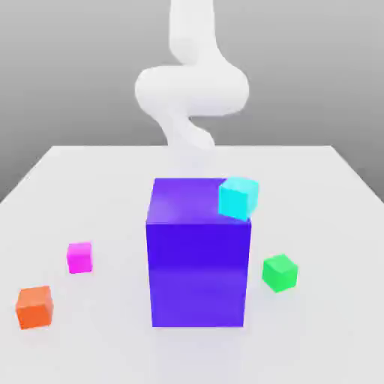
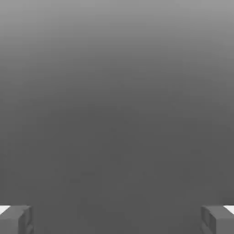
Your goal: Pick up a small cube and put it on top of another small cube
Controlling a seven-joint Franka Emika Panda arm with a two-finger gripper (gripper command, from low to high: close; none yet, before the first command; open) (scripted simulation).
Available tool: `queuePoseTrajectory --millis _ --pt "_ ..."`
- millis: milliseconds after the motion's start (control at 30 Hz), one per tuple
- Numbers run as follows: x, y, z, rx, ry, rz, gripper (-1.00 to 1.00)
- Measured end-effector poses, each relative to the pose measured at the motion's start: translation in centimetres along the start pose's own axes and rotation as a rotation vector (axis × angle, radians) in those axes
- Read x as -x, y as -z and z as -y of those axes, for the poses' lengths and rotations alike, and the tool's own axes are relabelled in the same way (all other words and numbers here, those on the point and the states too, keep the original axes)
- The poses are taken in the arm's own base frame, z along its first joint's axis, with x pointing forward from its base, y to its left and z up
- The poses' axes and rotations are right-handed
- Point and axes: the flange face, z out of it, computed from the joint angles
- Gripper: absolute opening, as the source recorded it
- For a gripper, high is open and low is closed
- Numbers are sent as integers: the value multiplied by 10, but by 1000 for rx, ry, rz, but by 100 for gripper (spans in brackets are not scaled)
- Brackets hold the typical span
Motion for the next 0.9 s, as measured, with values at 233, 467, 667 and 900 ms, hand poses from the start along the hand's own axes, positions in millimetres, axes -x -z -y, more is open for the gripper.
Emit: queuePoseTrajectory --millis 233,467,667,900 --pt "-17 -116 -85 221 -237 6 0" --pt "-14 -198 -203 416 -499 20 0" --pt "13 -238 -312 564 -741 38 0" --pt "74 -256 -425 712 -1040 67 0"
